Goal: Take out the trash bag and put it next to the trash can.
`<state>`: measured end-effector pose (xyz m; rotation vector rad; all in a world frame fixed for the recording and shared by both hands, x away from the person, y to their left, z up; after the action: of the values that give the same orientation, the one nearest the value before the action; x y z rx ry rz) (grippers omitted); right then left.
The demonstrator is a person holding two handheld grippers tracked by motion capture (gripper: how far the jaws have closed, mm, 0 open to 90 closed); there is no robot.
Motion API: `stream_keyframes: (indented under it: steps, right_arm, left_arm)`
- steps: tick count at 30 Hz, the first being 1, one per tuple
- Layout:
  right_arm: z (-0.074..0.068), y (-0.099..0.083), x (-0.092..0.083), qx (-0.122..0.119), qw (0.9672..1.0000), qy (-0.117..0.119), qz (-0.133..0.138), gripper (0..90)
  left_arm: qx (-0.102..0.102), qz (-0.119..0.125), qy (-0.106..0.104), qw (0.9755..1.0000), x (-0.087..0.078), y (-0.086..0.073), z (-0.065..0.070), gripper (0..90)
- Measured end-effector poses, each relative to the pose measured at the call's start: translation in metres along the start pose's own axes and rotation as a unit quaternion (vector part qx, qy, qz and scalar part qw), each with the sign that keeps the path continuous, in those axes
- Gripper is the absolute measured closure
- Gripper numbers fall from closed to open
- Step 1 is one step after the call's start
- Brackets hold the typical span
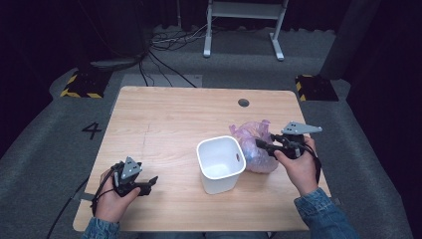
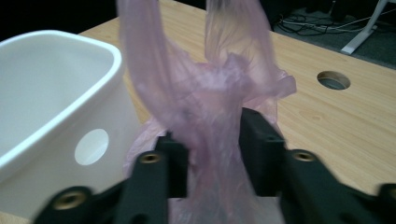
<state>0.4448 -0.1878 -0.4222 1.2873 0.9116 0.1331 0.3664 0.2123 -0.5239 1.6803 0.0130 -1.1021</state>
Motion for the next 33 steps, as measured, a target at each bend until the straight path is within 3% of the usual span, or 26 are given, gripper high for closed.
stream_keyframes:
  steps: [1, 2, 5, 10, 16, 25, 33]
  right_arm:
    - [0.000, 0.000, 0.000, 0.000, 1.0000, 0.000, 0.000, 48.5]
    - [0.000, 0.001, -0.005, 0.001, 1.0000, -0.003, 0.001, 39.1]
    - [-0.001, 0.000, -0.016, -0.006, 1.0000, -0.005, 0.006, 32.5]
    - [-0.004, -0.006, -0.034, -0.018, 0.9998, 0.001, 0.011, 29.6]
    - [0.000, -0.027, -0.061, -0.035, 0.9993, -0.003, -0.012, 28.3]
    - [0.011, -0.045, -0.079, -0.035, 0.9992, -0.018, -0.010, 28.3]
    - [0.008, -0.073, -0.094, -0.030, 0.9995, 0.001, -0.014, 26.6]
  left_arm:
    - [-0.001, 0.000, -0.001, 1.0000, 0.000, 0.000, 0.001, 22.9]
    - [0.002, 0.002, -0.001, 1.0000, -0.001, 0.001, 0.001, 22.9]
    - [0.001, 0.005, -0.002, 1.0000, -0.002, 0.003, 0.001, 22.9]
    - [0.001, 0.008, -0.005, 1.0000, -0.003, 0.006, 0.003, 22.8]
    - [0.002, 0.008, -0.008, 0.9999, -0.002, 0.007, 0.005, 22.8]
    - [0.002, 0.011, -0.008, 0.9999, -0.003, 0.007, 0.006, 22.8]
    - [0.005, 0.010, -0.006, 0.9999, -0.003, 0.007, 0.005, 22.7]
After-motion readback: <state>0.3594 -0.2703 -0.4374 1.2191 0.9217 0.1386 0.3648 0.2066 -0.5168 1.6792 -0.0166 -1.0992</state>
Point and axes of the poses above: each handheld gripper's, and its own axes: x roughly forward along the jaws, y roughly out of its top, z roughly to its right, the point moved 8 cm from there along x, roughly forward along the jaws, and after that the axes turned 6 degrees about -y, right-handed, at the moved point
